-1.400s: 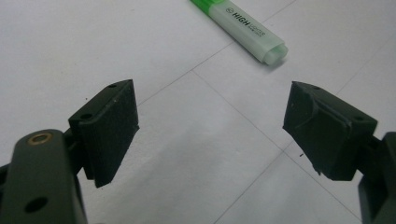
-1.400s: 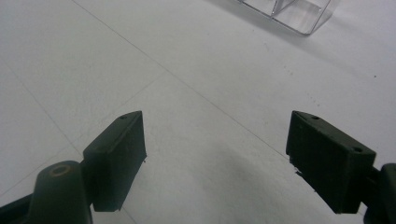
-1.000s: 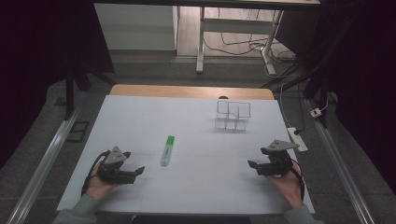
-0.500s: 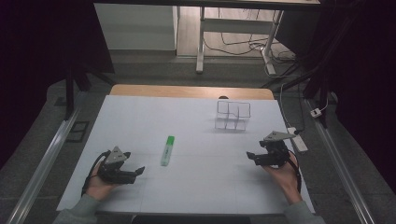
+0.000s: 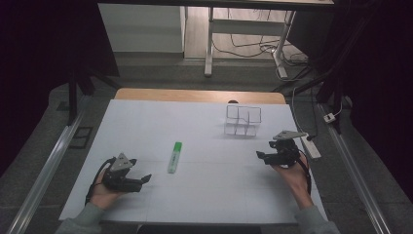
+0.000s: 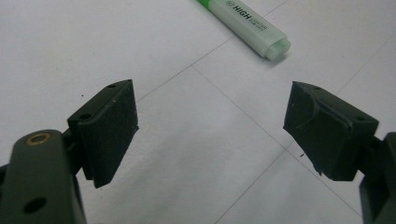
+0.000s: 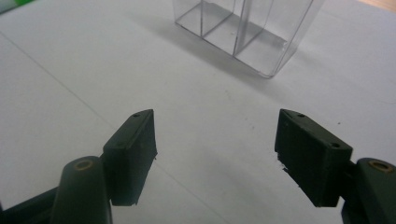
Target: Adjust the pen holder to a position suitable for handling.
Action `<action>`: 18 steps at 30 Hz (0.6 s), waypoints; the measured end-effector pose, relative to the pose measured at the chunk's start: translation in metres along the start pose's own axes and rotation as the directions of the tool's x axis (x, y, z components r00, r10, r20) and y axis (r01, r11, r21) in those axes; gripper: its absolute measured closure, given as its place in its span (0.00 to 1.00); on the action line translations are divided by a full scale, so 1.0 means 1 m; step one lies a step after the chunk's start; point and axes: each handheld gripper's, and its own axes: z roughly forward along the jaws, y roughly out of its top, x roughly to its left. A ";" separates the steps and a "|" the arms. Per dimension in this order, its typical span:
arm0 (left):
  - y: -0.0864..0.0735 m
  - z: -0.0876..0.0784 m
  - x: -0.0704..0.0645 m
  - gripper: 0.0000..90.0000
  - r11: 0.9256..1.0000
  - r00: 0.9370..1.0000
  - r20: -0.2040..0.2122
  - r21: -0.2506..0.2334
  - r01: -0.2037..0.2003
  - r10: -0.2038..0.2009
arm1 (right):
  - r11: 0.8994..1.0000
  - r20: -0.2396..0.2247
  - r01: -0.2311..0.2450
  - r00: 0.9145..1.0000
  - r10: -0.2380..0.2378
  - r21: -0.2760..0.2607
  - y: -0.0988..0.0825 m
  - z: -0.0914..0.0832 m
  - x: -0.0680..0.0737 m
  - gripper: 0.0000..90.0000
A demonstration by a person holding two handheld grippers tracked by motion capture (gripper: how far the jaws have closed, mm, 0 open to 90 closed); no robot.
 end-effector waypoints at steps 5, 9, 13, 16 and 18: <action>0.000 0.000 0.000 0.19 1.000 1.000 0.000 0.000 -0.001 0.001 | 1.000 0.012 0.000 1.000 0.000 0.004 0.005 0.005 -0.002 0.36; 0.000 0.000 0.000 0.19 1.000 1.000 0.000 0.000 -0.002 0.002 | 1.000 0.014 -0.008 1.000 0.008 0.007 0.010 0.009 -0.004 0.38; 0.000 0.000 0.000 0.19 1.000 1.000 0.001 0.000 -0.001 0.001 | 1.000 0.014 -0.021 1.000 0.021 0.004 0.014 0.013 -0.007 0.40; 0.000 0.000 0.000 0.19 1.000 1.000 0.002 0.002 -0.003 0.003 | 0.999 0.012 -0.032 0.999 0.032 0.019 0.016 0.016 -0.011 0.42; 0.000 0.000 0.000 0.19 1.000 1.000 0.002 0.002 -0.003 0.003 | 0.999 0.011 -0.047 0.999 0.046 0.018 0.017 0.018 -0.013 0.43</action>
